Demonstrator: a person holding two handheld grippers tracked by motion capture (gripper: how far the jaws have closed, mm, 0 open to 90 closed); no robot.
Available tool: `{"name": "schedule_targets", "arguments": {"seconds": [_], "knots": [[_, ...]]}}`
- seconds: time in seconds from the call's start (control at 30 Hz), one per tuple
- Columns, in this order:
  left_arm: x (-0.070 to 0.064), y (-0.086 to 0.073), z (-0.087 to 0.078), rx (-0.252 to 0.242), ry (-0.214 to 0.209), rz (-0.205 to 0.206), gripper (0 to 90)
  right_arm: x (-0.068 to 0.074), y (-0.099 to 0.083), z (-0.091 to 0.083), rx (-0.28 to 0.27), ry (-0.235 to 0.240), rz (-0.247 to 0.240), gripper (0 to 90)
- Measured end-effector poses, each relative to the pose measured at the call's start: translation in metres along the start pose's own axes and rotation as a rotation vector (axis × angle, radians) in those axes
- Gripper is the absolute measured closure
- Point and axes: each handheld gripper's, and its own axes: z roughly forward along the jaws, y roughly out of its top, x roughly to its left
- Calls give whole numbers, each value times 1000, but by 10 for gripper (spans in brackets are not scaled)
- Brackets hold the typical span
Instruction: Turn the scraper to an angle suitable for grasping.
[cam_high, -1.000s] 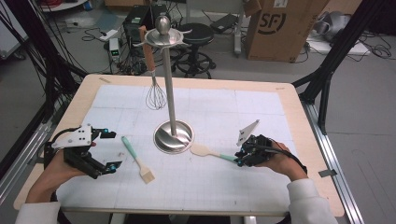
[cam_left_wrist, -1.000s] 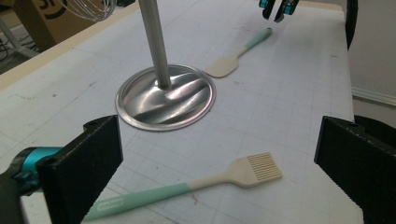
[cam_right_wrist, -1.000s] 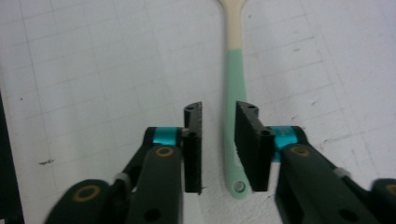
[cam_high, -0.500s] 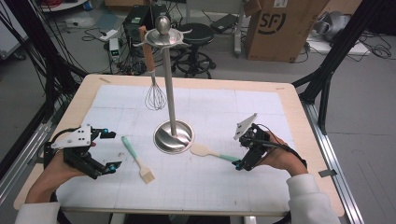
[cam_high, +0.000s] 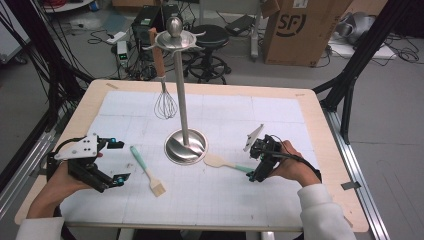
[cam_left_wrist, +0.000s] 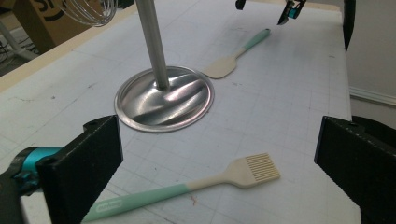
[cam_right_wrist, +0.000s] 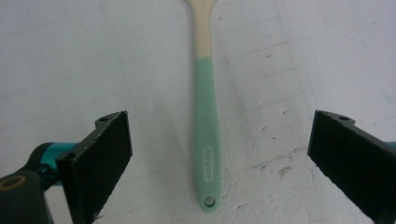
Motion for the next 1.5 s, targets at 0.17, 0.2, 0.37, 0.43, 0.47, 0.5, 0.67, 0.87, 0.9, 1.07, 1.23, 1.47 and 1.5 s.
{"name": "schedule_targets", "arguments": {"seconds": [0.17, 0.2, 0.37, 0.43, 0.47, 0.5, 0.67, 0.87, 0.9, 1.07, 1.23, 1.47, 1.5], "knots": [[0, 0, -1, -2, 3, 3, 17, 0, 3, 8, 30, 5, -16, 80], [0, 0, -1, -3, 2, 4, 17, 0, 3, 9, 36, 10, -18, 122], [-1, 0, 0, 0, 3, 6, 17, 1, 5, 16, 87, -4, -24, 203], [-1, 0, 0, 1, 4, 9, 17, 1, 5, 20, 95, 1, -26, 227], [-1, 0, 0, 0, 4, 9, 16, 1, 5, 21, 102, 4, -23, 252], [-1, 0, 0, 0, 6, 7, 17, 1, 5, 22, 106, 7, -26, 278], [-1, 0, 0, 0, 3, 7, 17, 1, 6, 26, 127, 13, -29, 399], [0, 0, 0, -1, 5, 5, 17, 0, 9, 30, 159, 51, -20, 583], [0, 0, 0, -1, 5, 4, 17, 0, 10, 30, 161, 58, -16, 621], [-1, 0, 0, -1, 3, 6, 17, -1, 13, 31, 188, 80, 3, 734], [-1, 1, -1, -7, 3, 7, 17, 3, 20, 33, 233, 61, 9, 751], [0, 1, -2, -9, 5, 6, 17, 2, 19, 28, 197, 72, 8, 754], [0, 1, -2, -9, 5, 6, 17, 1, 18, 25, 181, 76, 2, 754]]}}
